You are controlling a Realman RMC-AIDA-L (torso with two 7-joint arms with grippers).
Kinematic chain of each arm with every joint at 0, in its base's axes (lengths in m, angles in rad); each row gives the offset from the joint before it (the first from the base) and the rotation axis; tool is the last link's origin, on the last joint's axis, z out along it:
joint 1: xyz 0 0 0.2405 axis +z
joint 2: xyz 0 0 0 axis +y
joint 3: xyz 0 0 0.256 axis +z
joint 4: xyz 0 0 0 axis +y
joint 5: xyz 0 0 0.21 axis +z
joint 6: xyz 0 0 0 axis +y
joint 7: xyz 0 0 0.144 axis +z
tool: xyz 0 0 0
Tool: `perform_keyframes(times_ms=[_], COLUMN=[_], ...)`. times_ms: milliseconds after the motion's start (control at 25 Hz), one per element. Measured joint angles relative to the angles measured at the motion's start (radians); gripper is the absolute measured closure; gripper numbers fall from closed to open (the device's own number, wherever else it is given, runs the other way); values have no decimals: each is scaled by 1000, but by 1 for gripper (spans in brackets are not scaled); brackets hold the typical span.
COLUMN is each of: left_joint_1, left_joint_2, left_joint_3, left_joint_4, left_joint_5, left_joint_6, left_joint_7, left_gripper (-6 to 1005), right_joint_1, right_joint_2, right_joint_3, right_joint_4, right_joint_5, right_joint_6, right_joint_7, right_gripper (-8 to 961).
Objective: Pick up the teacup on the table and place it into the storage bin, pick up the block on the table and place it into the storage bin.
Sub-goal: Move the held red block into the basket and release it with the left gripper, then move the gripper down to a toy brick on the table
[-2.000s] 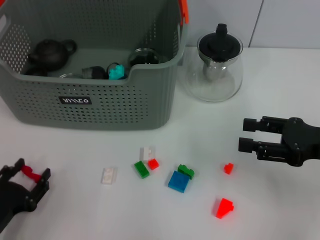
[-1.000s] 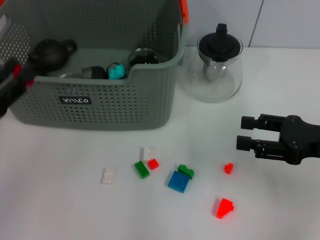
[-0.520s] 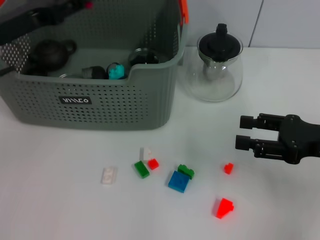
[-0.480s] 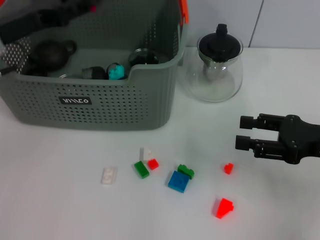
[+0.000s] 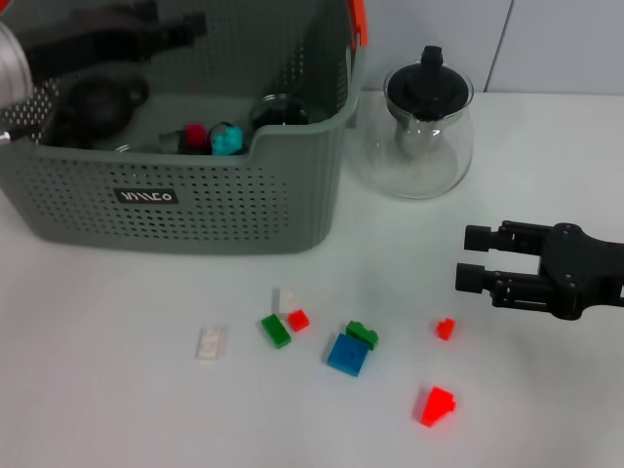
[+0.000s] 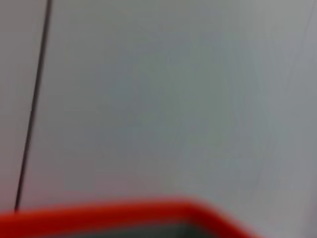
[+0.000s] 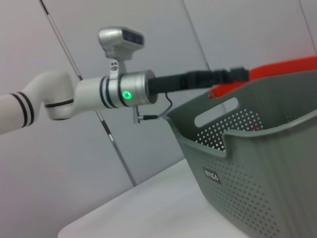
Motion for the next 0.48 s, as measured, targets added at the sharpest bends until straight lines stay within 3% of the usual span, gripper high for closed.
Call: perform_keyframes(times_ms=[40, 80, 120, 200, 280, 360, 480], left_joint_1=[0, 62, 65, 120, 160, 194, 258], left_joint_2=[0, 0, 0, 17, 34, 38, 24], left_joint_3=[0, -17, -17, -27, -44, -78, -108], left_joint_4=[0, 4, 3, -48, -100, -121, -105], left_joint_5=[0, -194, -202, -386, -483, -509, -408], left_joint_6=[0, 64, 67, 174, 307, 449, 565], left_joint_7=[0, 7, 7, 27, 66, 132, 273], left_gripper=[265, 237, 209, 152, 113, 91, 58], right_joint_1=[0, 1, 0, -1, -2, -1, 1], right_joint_2=[0, 0, 0, 0, -2, -3, -3], right_joint_3=[0, 0, 0, 0, 0, 0, 0], right_joint_4=[0, 0, 0, 0, 0, 0, 0], right_joint_5=[0, 0, 0, 0, 0, 0, 0], right_joint_6=[0, 0, 0, 0, 0, 0, 4], right_joint_7=[0, 0, 0, 0, 0, 0, 0], right_gripper=[222, 222, 222, 222, 222, 221, 220])
